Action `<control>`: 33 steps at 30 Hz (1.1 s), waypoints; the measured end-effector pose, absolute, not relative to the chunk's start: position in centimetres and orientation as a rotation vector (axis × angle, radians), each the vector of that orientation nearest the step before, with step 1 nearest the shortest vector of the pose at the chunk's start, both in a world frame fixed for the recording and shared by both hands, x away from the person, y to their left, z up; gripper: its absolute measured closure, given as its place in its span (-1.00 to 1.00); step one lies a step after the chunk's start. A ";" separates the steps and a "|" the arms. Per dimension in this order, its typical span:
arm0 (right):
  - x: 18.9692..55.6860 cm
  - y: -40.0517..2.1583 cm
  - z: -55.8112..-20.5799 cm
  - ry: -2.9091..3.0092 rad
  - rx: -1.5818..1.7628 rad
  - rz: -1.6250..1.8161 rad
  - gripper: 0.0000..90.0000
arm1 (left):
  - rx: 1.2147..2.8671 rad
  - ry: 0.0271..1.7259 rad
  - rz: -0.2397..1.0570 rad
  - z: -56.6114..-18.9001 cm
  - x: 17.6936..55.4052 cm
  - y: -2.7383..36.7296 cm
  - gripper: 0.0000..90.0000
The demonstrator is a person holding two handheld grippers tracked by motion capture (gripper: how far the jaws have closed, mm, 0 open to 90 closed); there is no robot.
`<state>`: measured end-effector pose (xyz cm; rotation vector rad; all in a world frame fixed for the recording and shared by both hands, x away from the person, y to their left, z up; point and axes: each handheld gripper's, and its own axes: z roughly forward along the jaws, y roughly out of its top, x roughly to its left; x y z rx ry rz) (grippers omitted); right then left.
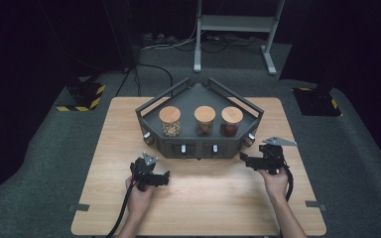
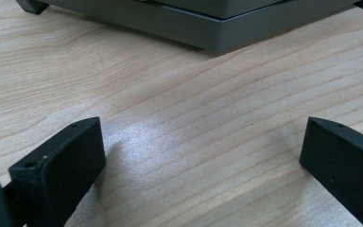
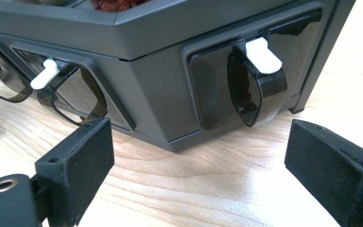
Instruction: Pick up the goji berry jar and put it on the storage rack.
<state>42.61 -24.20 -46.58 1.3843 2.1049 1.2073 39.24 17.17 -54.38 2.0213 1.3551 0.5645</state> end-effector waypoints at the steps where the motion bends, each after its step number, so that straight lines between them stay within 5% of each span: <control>1: 42.6 -24.2 -46.6 2.104 1.384 1.206 -0.80 | 2.021 1.355 0.564 -54.4 39.2 17.2 -0.98; 33: 42.0 -23.7 -48.5 2.124 1.387 1.165 -0.79 | 2.021 1.355 0.565 -54.4 39.2 17.2 -0.98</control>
